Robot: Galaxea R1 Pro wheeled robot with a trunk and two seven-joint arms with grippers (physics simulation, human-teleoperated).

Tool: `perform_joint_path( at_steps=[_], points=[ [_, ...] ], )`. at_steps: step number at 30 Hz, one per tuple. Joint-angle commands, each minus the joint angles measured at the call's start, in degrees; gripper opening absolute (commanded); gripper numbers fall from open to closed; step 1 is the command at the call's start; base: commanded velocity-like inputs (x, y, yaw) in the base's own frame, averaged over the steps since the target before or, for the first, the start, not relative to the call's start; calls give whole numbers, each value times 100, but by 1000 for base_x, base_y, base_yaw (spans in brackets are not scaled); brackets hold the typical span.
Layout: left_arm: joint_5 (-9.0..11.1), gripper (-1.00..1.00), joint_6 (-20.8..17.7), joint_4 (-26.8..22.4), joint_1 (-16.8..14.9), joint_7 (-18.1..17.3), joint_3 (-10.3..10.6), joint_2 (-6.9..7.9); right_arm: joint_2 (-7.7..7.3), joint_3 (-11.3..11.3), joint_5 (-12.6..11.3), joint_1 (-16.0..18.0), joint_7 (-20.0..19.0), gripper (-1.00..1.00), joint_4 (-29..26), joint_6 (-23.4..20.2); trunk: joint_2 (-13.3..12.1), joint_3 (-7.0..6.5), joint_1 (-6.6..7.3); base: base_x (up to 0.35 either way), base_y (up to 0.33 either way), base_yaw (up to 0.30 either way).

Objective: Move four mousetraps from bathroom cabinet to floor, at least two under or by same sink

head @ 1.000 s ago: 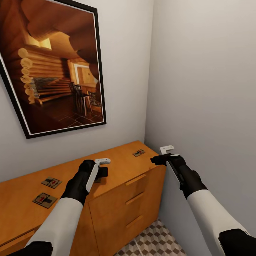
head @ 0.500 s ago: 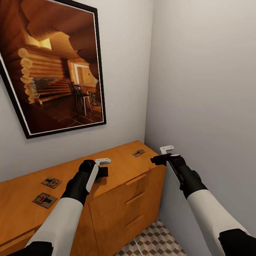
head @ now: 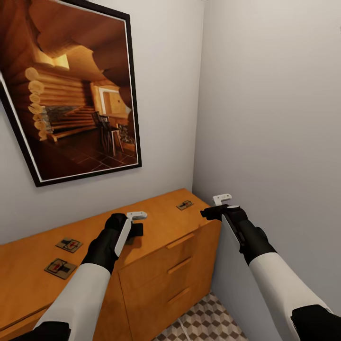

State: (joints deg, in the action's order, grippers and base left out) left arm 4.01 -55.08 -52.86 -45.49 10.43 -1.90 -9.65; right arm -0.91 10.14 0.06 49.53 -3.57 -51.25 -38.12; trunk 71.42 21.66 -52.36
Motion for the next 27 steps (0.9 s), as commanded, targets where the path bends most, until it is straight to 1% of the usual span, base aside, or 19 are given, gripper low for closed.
perform_joint_path(
  at_steps=[1, 27],
  points=[
    [29, -100, -22, -5, -4, 38, -13, -5, -6, 14, 3, 4, -12, 100, -8, -29, -37, -11, 22, 0, 0, 0],
    [21, -100, -3, -14, -5, 63, -4, -11, 0, 24, 3, 4, -12, 100, -8, -29, -1080, -478, 593, 0, 0, 0]
  ],
)
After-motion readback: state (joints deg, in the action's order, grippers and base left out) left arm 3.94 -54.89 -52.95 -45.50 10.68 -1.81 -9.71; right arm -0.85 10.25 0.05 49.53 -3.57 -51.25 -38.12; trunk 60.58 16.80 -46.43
